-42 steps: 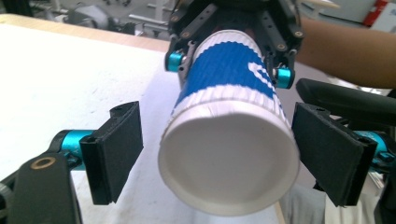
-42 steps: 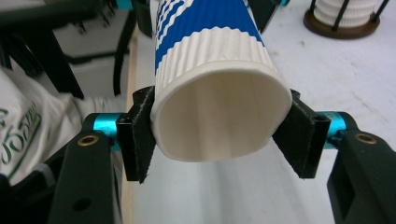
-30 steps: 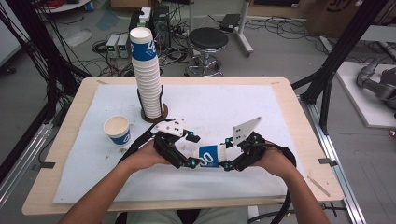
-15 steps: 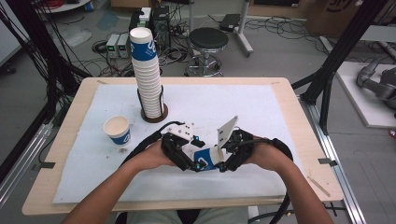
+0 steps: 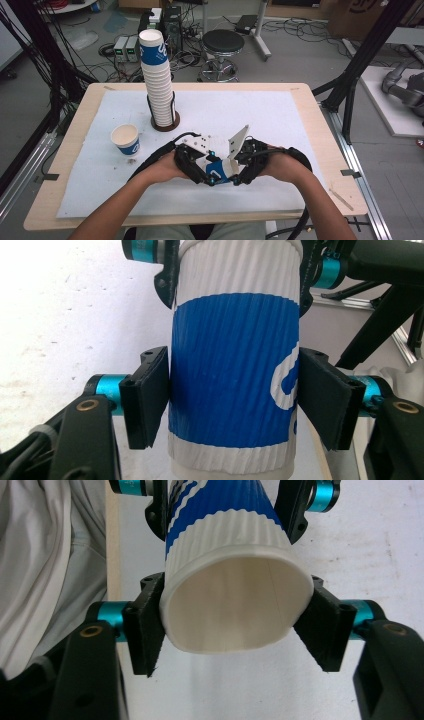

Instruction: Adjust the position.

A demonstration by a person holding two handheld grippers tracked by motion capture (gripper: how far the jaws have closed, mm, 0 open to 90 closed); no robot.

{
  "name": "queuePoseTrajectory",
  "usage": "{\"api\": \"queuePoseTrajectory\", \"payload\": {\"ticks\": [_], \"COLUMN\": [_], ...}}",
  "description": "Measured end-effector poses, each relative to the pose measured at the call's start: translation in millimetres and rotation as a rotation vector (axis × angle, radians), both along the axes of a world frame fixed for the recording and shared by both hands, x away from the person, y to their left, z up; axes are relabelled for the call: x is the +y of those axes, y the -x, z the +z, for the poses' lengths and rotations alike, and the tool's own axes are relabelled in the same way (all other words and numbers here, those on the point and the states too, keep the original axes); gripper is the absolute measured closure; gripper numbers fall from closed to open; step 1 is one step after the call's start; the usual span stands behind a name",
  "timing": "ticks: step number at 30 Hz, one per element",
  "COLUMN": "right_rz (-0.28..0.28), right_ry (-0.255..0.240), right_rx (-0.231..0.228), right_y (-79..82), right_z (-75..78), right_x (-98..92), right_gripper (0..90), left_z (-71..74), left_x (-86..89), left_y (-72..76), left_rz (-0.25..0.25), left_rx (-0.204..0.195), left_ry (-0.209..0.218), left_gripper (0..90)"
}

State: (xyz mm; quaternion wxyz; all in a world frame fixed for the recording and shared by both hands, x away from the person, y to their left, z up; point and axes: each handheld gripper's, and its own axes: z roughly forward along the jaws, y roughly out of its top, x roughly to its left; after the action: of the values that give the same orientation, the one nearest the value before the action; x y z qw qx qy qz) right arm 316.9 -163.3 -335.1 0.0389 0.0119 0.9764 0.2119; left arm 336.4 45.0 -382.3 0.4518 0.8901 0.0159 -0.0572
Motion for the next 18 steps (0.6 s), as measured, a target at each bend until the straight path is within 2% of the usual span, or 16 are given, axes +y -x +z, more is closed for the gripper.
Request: {"api": "queuePoseTrajectory", "payload": {"ticks": [3,9,18], "right_rz": [-0.018,-0.033,-0.058], "right_ry": [-0.045,-0.171,-0.343], "right_rx": [0.006,0.025,0.053], "right_y": [-0.8,-2.2,-1.7], "right_z": [1.0,0.9,-1.4], "right_x": [-2.8,-11.9,-25.8], "right_gripper": [28.5,21.8,20.5], "left_z": [1.2,0.1,-4.1], "left_x": [2.1,7.2,16.3], "left_y": [0.3,0.1,1.7], "left_rz": [0.006,0.016,0.022], "left_rx": [0.003,0.013,0.01], "left_ry": [0.02,0.082,0.193], "left_gripper": [31.5,30.8,30.8]}}
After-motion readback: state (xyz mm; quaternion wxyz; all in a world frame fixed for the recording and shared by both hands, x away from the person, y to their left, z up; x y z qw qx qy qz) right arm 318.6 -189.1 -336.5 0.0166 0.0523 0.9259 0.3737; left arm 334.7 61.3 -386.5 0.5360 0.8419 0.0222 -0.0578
